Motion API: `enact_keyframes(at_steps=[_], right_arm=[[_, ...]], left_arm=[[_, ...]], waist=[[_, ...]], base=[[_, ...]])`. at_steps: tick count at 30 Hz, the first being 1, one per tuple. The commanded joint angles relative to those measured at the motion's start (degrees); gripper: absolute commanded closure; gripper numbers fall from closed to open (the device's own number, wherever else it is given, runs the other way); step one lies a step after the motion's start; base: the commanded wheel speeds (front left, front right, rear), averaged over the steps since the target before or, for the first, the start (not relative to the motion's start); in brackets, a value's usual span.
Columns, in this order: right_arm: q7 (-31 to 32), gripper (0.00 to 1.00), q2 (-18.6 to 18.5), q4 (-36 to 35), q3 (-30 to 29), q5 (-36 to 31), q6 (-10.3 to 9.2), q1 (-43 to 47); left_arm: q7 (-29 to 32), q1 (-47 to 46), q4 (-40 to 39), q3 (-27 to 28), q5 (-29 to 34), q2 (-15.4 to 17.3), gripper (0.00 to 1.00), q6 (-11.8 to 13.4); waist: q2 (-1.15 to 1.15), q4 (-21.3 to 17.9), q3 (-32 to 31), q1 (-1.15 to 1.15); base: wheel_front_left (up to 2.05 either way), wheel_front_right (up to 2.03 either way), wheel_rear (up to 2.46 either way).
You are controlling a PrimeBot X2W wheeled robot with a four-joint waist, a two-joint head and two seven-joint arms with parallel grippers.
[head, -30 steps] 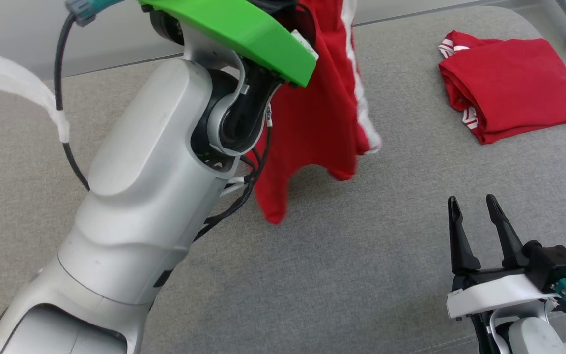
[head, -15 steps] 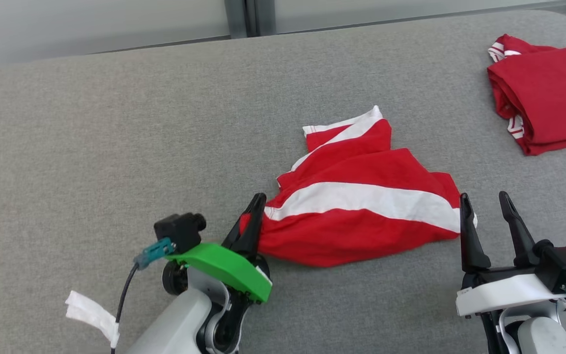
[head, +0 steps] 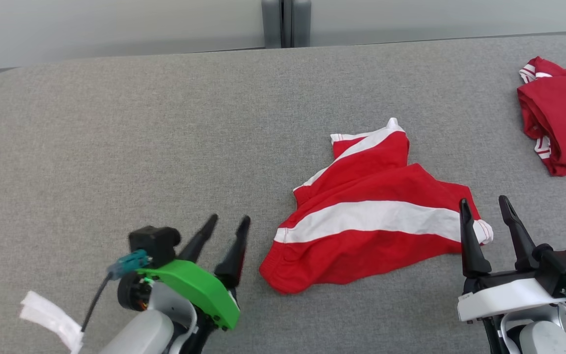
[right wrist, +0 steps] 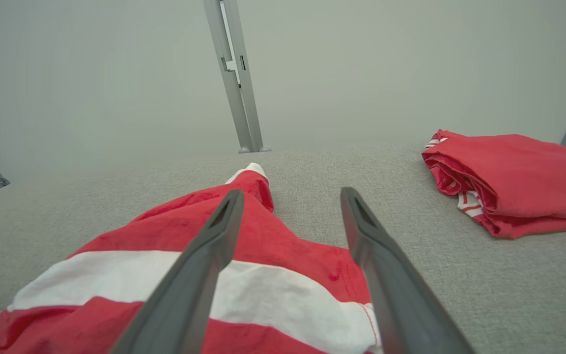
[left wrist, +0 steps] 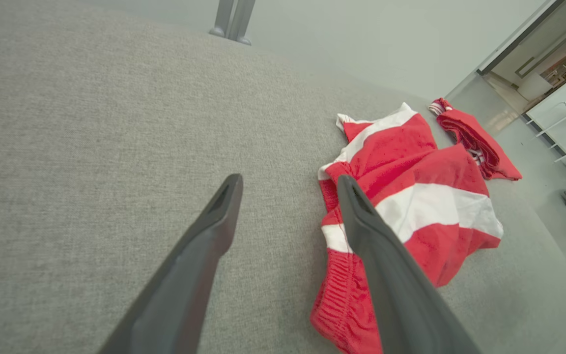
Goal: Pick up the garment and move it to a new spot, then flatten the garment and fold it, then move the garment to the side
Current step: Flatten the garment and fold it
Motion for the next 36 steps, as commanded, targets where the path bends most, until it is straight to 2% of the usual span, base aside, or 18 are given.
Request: enact_keyframes(at_steps=[1,4,11,16,23,25,26,27,28,33,36], right_arm=[[0.01,0.0,-0.17,0.02,0.24,-0.15,-0.1,0.67],[0.01,0.0,-0.24,0.18,0.96,-0.01,-0.1,0.14],[0.01,0.0,-0.6,-0.28,1.05,0.0,-0.1,-0.52],[0.01,0.0,-0.61,-0.39,1.04,0.05,-0.1,-0.85],[0.01,0.0,-0.78,-0.64,1.07,-0.16,-0.1,-0.83],[0.01,0.0,-0.9,-0.68,0.99,-0.25,-0.1,-0.84],[0.01,0.0,-1.01,-0.71,0.9,-0.25,-0.1,-0.82],[0.01,0.0,-1.09,-0.75,0.8,-0.24,-0.1,-0.8],[0.01,0.0,-1.17,-0.78,0.72,-0.26,-0.1,-0.74],[0.01,0.0,-1.42,-0.8,0.31,-0.42,-0.1,-0.05],[0.02,0.0,-1.51,-0.74,0.42,-0.49,-0.1,0.5]], left_arm=[[2.88,-1.0,-0.29,-1.48,-0.21,0.36,0.0,0.19],[8.0,-1.48,0.3,-2.71,-3.54,-1.6,0.0,-0.51],[17.28,-2.69,5.4,1.04,-16.86,-5.24,0.0,-3.83],[19.79,-4.07,8.48,2.38,-19.83,-5.13,0.0,-5.41],[20.96,-5.14,11.54,2.36,-20.8,-5.46,0.0,-7.28],[20.73,-5.29,12.03,2.61,-21.13,-5.81,0.33,-8.04],[20.47,-5.4,12.27,2.67,-21.18,-5.96,0.68,-8.45],[20.43,-5.44,12.36,2.71,-21.44,-6.19,0.96,-8.95],[20.66,-5.39,12.52,2.68,-21.8,-6.45,1.0,-9.45],[19.54,-5.38,12.11,2.31,-20.8,-6.26,1.0,-11.52],[16.35,-5.04,10.65,1.96,-17.98,-4.98,1.0,-12.56]], waist=[[0.0,-0.11,0.05,0.0],[0.0,-0.69,0.38,0.0],[0.0,-2.15,1.43,0.0],[0.0,-3.22,2.16,0.0],[0.0,-3.97,2.8,0.0],[0.0,-4.07,2.87,0.0],[0.0,-4.07,2.91,0.0],[0.0,-4.04,2.93,0.0],[0.0,-3.98,2.91,0.0],[0.0,-3.4,2.3,0.0],[0.0,-2.8,1.71,0.0]], base=[[0.0,0.0,0.0],[0.0,0.0,0.0],[0.0,0.0,0.0],[0.0,0.0,0.0],[0.0,0.0,0.0],[0.0,0.0,0.0],[0.0,0.0,0.0],[0.0,0.0,0.0],[0.0,0.0,0.0],[0.0,0.0,0.0],[0.0,0.0,0.0]])
